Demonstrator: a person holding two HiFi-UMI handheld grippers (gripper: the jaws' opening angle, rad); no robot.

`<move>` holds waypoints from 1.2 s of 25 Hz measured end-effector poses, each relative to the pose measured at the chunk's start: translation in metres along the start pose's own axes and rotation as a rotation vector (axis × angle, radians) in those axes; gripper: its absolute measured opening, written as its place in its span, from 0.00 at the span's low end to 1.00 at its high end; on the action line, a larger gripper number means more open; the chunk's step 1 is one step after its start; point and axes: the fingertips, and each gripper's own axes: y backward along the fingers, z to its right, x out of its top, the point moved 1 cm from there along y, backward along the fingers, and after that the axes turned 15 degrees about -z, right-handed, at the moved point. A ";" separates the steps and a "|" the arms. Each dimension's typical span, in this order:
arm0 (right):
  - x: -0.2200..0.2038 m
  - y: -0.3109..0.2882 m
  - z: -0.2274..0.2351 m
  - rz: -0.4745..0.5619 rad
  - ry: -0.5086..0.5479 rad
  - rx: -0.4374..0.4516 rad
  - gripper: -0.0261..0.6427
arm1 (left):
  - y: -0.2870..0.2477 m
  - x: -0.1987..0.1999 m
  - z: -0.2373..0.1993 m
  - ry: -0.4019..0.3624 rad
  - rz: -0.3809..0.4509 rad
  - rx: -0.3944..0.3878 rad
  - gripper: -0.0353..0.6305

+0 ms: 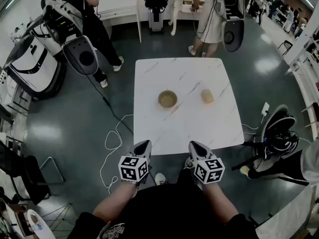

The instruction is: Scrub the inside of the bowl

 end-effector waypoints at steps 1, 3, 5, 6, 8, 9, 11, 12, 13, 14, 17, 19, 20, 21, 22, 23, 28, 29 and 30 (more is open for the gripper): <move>-0.004 0.001 -0.004 -0.005 0.003 0.006 0.07 | 0.001 -0.001 0.003 -0.001 0.001 -0.005 0.06; -0.010 0.004 -0.011 -0.015 0.016 0.013 0.07 | 0.003 -0.004 0.009 -0.002 0.002 -0.017 0.06; -0.016 0.006 -0.017 -0.024 0.029 0.017 0.07 | 0.004 -0.006 0.014 -0.004 0.000 -0.028 0.06; -0.019 0.007 -0.020 -0.028 0.033 0.019 0.07 | 0.004 -0.008 0.016 -0.006 -0.001 -0.033 0.06; -0.023 0.008 -0.024 -0.035 0.038 0.023 0.07 | 0.004 -0.010 0.019 -0.010 -0.003 -0.039 0.06; -0.025 0.008 -0.025 -0.037 0.039 0.024 0.07 | 0.004 -0.012 0.020 -0.011 -0.003 -0.042 0.06; -0.028 0.009 -0.026 -0.038 0.037 0.024 0.07 | 0.005 -0.015 0.022 -0.012 -0.006 -0.045 0.06; -0.029 0.010 -0.026 -0.038 0.036 0.023 0.07 | 0.005 -0.016 0.023 -0.013 -0.007 -0.047 0.06; -0.030 0.011 -0.026 -0.038 0.036 0.022 0.07 | 0.005 -0.016 0.024 -0.015 -0.009 -0.049 0.06; -0.031 0.011 -0.027 -0.038 0.036 0.021 0.07 | 0.005 -0.017 0.025 -0.018 -0.009 -0.051 0.06; -0.032 0.011 -0.027 -0.036 0.031 0.024 0.07 | 0.006 -0.017 0.027 -0.025 -0.010 -0.054 0.06; -0.033 0.012 -0.026 -0.036 0.027 0.023 0.07 | 0.006 -0.016 0.029 -0.030 -0.009 -0.055 0.06; -0.033 0.012 -0.025 -0.036 0.026 0.023 0.07 | 0.006 -0.016 0.030 -0.032 -0.009 -0.055 0.06; -0.033 0.012 -0.024 -0.036 0.025 0.022 0.07 | 0.006 -0.016 0.031 -0.034 -0.009 -0.055 0.06; -0.033 0.012 -0.024 -0.035 0.024 0.022 0.07 | 0.006 -0.015 0.031 -0.035 -0.008 -0.055 0.06; -0.033 0.012 -0.023 -0.035 0.024 0.022 0.07 | 0.005 -0.015 0.032 -0.036 -0.009 -0.057 0.06; -0.034 0.013 -0.019 -0.036 0.021 0.020 0.07 | 0.002 -0.015 0.036 -0.038 -0.011 -0.059 0.06; -0.034 0.013 -0.018 -0.036 0.020 0.020 0.07 | 0.002 -0.015 0.036 -0.038 -0.011 -0.059 0.06; -0.034 0.013 -0.017 -0.036 0.020 0.019 0.07 | 0.001 -0.014 0.037 -0.038 -0.011 -0.059 0.06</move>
